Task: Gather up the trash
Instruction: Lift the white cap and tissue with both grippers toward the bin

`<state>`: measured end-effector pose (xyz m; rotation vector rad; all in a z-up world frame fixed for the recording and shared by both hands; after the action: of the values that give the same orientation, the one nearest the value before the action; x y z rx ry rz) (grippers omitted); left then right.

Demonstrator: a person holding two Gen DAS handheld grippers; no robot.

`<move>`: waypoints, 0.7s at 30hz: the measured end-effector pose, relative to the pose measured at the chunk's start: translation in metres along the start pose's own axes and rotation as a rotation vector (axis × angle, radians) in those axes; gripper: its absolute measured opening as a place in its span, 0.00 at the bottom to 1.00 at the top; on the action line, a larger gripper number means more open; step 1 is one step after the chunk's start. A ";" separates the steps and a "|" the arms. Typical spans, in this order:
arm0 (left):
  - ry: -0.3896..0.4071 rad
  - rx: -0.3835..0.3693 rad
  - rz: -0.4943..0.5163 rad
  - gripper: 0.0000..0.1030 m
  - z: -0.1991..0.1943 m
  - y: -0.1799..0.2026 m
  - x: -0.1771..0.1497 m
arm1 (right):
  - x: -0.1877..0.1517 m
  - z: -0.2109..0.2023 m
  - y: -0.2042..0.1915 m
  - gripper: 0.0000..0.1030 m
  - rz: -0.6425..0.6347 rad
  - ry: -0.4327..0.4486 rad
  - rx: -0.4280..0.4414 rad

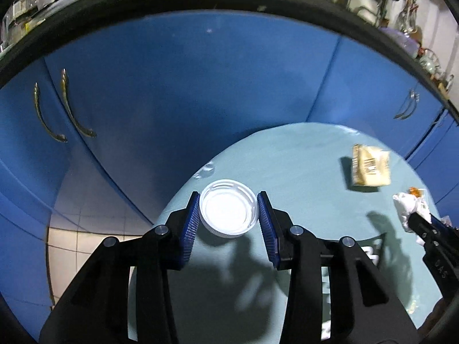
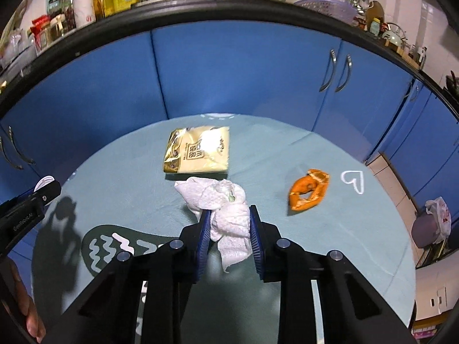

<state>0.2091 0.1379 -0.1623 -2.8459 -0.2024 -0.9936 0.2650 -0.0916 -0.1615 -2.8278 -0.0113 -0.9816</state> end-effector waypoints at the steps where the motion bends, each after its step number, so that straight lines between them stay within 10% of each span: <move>1: 0.012 -0.008 0.003 0.40 -0.006 0.003 0.002 | 0.001 -0.005 0.002 0.25 0.002 0.009 0.001; 21: 0.138 -0.051 0.109 0.40 -0.080 0.085 0.020 | 0.003 -0.099 0.074 0.25 0.110 0.144 0.001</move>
<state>0.1897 0.0435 -0.0933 -2.7834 -0.0091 -1.1825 0.2108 -0.1788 -0.0932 -2.7171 0.1579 -1.1557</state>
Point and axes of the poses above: each gripper's, at about its wrist camera, not at the fingertips, and z roughly the way its jaws point, y to its right, x to its top, the point moved 6 cm from there along z, roughly the way its jaws point, and after that the axes turned 14 degrees about z, right-handed, at the moved point
